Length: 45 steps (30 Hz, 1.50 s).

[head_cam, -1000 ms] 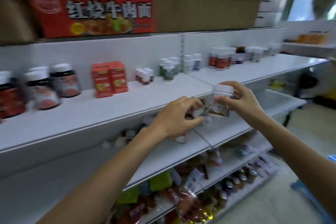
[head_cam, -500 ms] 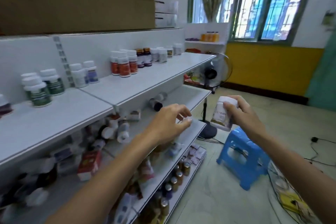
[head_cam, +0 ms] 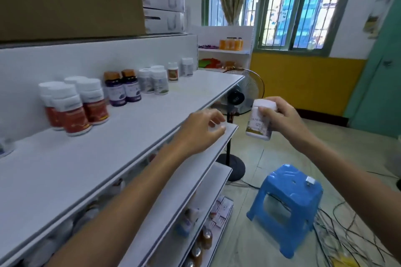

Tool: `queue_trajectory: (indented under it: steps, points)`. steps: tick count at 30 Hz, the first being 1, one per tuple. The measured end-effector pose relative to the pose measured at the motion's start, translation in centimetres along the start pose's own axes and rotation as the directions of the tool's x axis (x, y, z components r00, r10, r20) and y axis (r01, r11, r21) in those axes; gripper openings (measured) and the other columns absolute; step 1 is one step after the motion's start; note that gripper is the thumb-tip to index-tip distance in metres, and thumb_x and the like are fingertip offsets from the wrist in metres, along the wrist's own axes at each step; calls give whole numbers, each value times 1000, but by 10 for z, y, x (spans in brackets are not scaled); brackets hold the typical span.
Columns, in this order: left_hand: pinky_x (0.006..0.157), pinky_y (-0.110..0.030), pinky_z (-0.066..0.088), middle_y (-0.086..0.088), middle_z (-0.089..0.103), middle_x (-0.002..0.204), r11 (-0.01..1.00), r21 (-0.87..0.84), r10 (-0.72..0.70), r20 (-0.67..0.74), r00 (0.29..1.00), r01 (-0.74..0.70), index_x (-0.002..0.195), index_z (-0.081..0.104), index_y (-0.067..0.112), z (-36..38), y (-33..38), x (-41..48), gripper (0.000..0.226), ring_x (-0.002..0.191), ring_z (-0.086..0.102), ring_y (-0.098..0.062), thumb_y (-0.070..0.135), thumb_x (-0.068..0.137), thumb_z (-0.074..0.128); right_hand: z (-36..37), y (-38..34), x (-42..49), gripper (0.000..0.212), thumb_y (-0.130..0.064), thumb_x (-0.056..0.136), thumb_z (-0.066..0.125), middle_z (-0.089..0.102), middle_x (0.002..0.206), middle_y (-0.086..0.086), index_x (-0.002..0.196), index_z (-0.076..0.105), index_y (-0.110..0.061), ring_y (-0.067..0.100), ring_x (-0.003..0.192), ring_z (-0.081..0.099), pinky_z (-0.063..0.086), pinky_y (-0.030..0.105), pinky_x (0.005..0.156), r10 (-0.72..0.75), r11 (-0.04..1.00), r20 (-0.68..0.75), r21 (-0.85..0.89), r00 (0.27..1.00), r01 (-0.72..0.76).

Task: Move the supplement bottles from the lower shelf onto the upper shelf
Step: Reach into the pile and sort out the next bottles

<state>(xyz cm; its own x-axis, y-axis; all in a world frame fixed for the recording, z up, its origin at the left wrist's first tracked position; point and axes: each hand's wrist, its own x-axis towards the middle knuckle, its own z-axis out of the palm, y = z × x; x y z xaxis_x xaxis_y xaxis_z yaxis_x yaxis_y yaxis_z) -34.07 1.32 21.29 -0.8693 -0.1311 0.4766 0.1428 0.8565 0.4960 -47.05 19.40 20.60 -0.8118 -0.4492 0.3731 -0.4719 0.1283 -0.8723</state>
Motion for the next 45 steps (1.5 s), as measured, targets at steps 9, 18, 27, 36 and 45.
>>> queue_trajectory:
  steps: [9, 18, 27, 36, 45]
  points:
    - [76, -21, 47, -1, 65, 103, 997, 69, -30, -14, 999, 31, 102, 66, 15, 25, -45, 100, 17, 89, 60, -11, 23, 88, 59, 14, 45, 109, 26, -9, 85, 65, 60, 96, -3, 107, 58, -19, 9, 85, 63, 55, 19, 66, -118, 989, 44, 98, 992, 114]
    - [82, -23, 46, 6, 63, 105, 911, 269, -253, -236, 938, 313, 105, 64, 20, 16, -107, 145, 19, 91, 58, -6, 26, 87, 60, 109, 59, 267, 33, -16, 83, 69, 58, 111, 1, 113, 54, -19, 20, 102, 59, 55, 33, 81, -326, 932, 302, 264, 896, 250]
    - [93, -35, 43, 4, 58, 112, 686, 308, -551, -372, 747, 659, 103, 62, 25, 47, -118, 186, 18, 102, 53, -11, 30, 86, 57, 178, 75, 351, 38, -16, 78, 73, 57, 112, -6, 111, 57, -26, 13, 104, 55, 49, 30, 91, -541, 837, 484, 390, 687, 384]
    - [97, -31, 33, 5, 51, 118, 477, 400, -669, -412, 619, 782, 111, 57, 28, 61, -121, 187, 24, 113, 41, -14, 35, 89, 50, 238, 57, 357, 53, -13, 79, 71, 55, 115, 11, 127, 50, -15, 15, 87, 52, 40, 16, 77, -571, 819, 612, 379, 548, 430]
    - [96, -31, 35, 6, 52, 113, 460, 368, -677, -443, 587, 808, 109, 59, 27, 62, -120, 187, 23, 112, 43, -14, 34, 89, 53, 243, 68, 352, 74, -16, 79, 72, 50, 124, 10, 141, 34, -20, 15, 101, 46, 35, 20, 86, -577, 816, 602, 392, 552, 425]
